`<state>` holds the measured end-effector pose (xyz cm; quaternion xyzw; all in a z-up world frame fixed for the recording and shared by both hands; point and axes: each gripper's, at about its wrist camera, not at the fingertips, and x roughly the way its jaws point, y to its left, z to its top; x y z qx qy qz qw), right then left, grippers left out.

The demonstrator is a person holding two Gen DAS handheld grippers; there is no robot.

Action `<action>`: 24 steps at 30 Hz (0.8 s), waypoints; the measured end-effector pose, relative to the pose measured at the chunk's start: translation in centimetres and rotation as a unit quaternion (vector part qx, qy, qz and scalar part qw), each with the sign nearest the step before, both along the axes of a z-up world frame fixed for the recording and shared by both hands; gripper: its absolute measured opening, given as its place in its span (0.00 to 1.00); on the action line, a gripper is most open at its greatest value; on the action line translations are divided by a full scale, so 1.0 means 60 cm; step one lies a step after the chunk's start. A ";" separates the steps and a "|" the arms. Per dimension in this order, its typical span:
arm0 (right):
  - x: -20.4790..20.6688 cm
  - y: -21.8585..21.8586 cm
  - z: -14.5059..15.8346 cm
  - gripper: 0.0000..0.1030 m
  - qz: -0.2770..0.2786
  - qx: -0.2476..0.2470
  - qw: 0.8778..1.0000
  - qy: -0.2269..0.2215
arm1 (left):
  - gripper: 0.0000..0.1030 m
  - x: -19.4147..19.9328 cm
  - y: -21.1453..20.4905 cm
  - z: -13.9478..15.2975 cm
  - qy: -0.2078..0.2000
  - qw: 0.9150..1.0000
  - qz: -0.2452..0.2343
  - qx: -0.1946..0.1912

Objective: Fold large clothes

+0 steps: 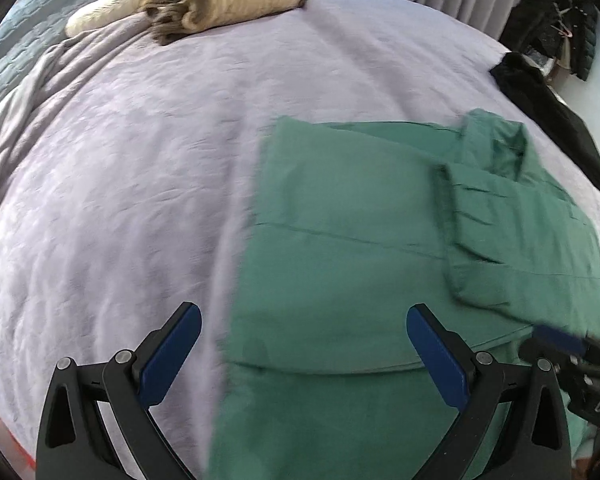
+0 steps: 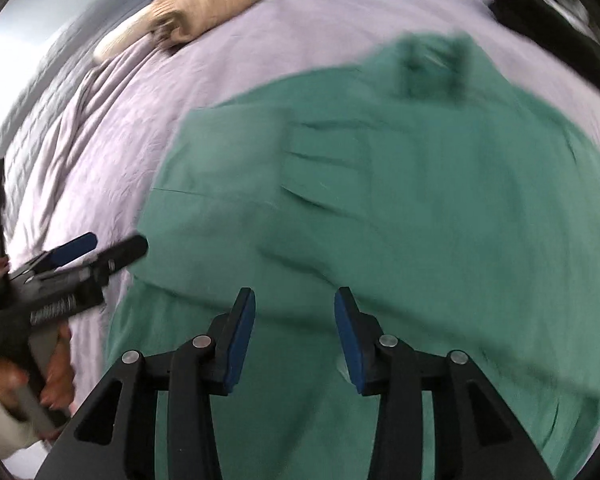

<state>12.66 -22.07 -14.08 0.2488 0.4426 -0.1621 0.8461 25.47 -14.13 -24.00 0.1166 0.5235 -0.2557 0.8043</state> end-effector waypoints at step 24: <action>-0.405 -0.255 -0.092 0.02 -0.404 0.284 0.814 -0.306 | 1.00 -0.055 -0.189 -0.061 0.008 0.996 -0.075 0.042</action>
